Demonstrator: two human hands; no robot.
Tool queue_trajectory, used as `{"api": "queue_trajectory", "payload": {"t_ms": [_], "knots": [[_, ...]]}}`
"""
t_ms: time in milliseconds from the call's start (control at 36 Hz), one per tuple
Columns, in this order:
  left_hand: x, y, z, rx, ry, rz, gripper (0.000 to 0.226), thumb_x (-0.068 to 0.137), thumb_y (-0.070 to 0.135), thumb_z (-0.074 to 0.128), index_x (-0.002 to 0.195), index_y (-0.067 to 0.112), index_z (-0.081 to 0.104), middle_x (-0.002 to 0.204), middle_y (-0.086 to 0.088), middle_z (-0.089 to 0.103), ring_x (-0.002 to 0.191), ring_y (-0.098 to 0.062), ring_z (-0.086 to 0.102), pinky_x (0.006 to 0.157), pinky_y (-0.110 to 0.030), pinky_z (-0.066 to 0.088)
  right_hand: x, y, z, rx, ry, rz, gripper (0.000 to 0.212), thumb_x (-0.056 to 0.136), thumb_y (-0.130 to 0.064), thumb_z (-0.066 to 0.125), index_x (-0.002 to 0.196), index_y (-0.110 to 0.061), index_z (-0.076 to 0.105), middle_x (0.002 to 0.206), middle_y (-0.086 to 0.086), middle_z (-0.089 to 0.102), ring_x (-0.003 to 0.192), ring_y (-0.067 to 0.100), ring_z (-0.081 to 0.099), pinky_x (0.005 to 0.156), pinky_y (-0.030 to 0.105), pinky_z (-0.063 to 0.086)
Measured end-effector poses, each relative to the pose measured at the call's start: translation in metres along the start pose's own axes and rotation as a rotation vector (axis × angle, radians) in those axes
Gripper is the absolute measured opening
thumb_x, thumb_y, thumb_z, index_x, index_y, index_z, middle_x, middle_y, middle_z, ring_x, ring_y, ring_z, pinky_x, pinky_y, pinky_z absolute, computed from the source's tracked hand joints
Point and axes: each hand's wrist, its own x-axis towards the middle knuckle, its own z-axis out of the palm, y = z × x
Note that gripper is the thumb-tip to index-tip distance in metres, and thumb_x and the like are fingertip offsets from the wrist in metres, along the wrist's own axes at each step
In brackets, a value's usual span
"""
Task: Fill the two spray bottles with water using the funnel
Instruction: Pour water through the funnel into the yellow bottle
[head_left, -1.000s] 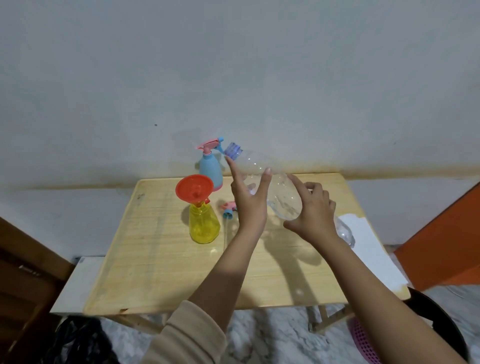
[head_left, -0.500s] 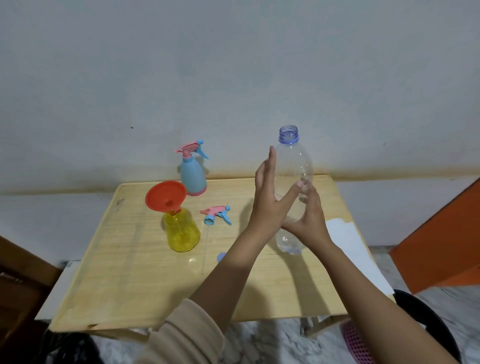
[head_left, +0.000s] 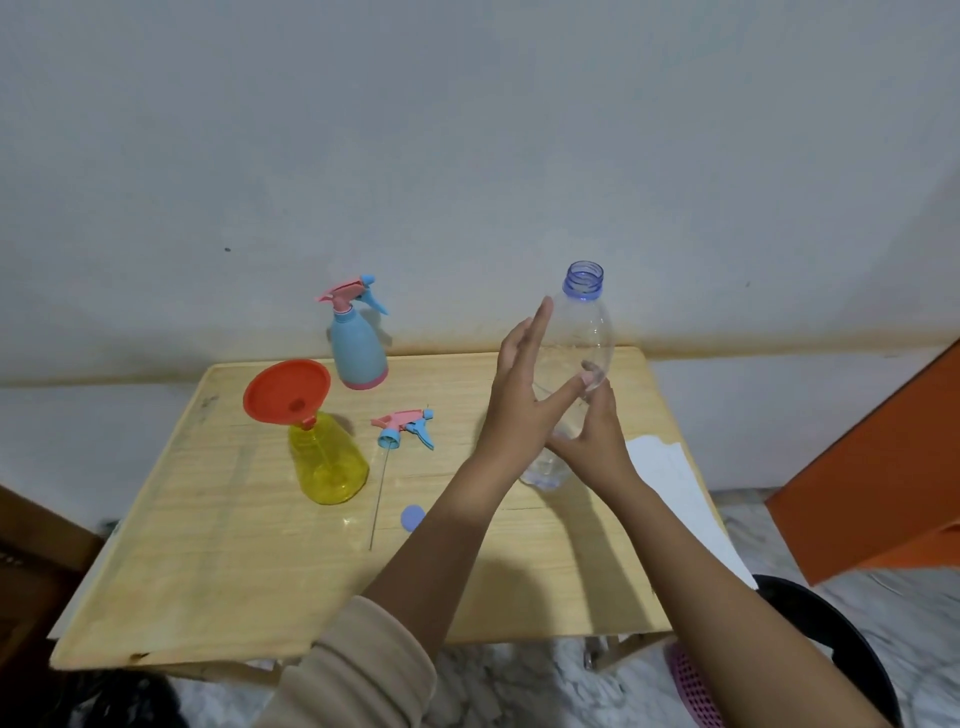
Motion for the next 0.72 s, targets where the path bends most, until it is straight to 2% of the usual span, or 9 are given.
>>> {"api": "queue_trajectory", "payload": {"t_ms": [56,139,222,333,389,444,528,639,722], "knots": [[0.001,-0.001,-0.001,-0.005,-0.001,-0.001,0.077,0.084,0.024,0.07,0.136,0.057,0.024,0.145,0.012,0.03,0.132,0.006,0.028,0.102,-0.02,0.027,-0.003,0.001,0.0,-0.01,0.041,-0.01,0.093,0.069,-0.028,0.08,0.142,-0.012,0.026,0.137,0.002,0.033,0.13,0.014,0.035,0.096,0.02,0.031],[0.001,-0.001,-0.001,0.006,0.007,0.001,0.078,0.083,0.023,0.07,0.139,0.054,0.026,0.143,0.013,0.032,0.129,0.01,0.03,0.1,-0.019,0.027,-0.01,0.004,0.002,-0.016,0.116,-0.037,0.087,0.064,-0.044,0.075,0.135,-0.011,0.037,0.134,0.007,0.041,0.123,0.014,0.041,0.091,0.016,0.036],[-0.001,-0.002,0.0,0.008,0.007,0.006,0.078,0.084,0.021,0.069,0.14,0.052,0.024,0.148,0.01,0.027,0.135,0.005,0.026,0.103,-0.022,0.027,-0.018,0.003,0.004,0.017,0.224,-0.071,0.073,0.072,-0.022,0.079,0.133,-0.012,0.04,0.133,0.002,0.042,0.119,0.004,0.042,0.09,0.007,0.035],[-0.007,-0.01,-0.007,-0.036,0.03,-0.015,0.075,0.088,0.027,0.065,0.147,0.038,0.02,0.156,0.012,0.014,0.142,0.001,0.016,0.114,-0.028,0.022,-0.033,-0.008,0.007,-0.007,0.398,-0.147,0.052,0.076,-0.007,0.074,0.121,-0.009,0.047,0.12,-0.003,0.045,0.112,0.011,0.048,0.093,0.02,0.042],[-0.012,-0.017,-0.017,-0.042,0.052,-0.035,0.069,0.091,0.029,0.061,0.148,0.029,0.023,0.156,0.012,0.019,0.142,0.001,0.018,0.116,-0.029,0.021,-0.043,-0.016,0.011,-0.012,0.46,-0.187,0.042,0.077,-0.003,0.07,0.114,-0.008,0.05,0.112,-0.002,0.048,0.102,0.012,0.052,0.087,0.023,0.046],[-0.021,-0.026,-0.031,-0.027,0.083,-0.077,0.06,0.093,0.029,0.058,0.146,0.023,0.031,0.153,0.009,0.028,0.139,-0.001,0.027,0.114,-0.025,0.026,-0.05,-0.027,0.019,-0.006,0.476,-0.238,0.036,0.077,-0.003,0.068,0.109,-0.008,0.052,0.106,-0.001,0.049,0.094,0.012,0.052,0.081,0.019,0.045],[-0.045,-0.047,-0.06,0.028,0.157,-0.143,0.044,0.096,0.021,0.053,0.139,0.015,0.045,0.143,0.001,0.044,0.125,-0.006,0.045,0.103,-0.017,0.038,-0.054,-0.045,0.042,-0.008,0.401,-0.316,0.033,0.076,-0.004,0.067,0.104,-0.012,0.053,0.101,-0.002,0.049,0.089,0.014,0.053,0.077,0.015,0.044],[-0.085,-0.081,-0.108,0.108,0.353,-0.18,0.025,0.092,0.003,0.054,0.117,0.003,0.06,0.116,-0.006,0.059,0.104,-0.015,0.058,0.095,-0.031,0.047,-0.049,-0.073,0.093,0.021,0.12,-0.294,0.036,0.075,-0.015,0.07,0.107,-0.013,0.055,0.105,-0.005,0.047,0.095,-0.001,0.051,0.077,0.011,0.042],[-0.106,-0.099,-0.149,0.204,0.539,-0.262,0.026,0.083,-0.003,0.063,0.108,0.002,0.063,0.101,-0.004,0.056,0.092,-0.021,0.058,0.085,-0.036,0.049,-0.041,-0.097,0.133,0.047,-0.055,-0.247,0.051,0.073,-0.029,0.072,0.118,-0.019,0.05,0.116,-0.005,0.046,0.105,-0.007,0.047,0.083,0.004,0.037]]}}
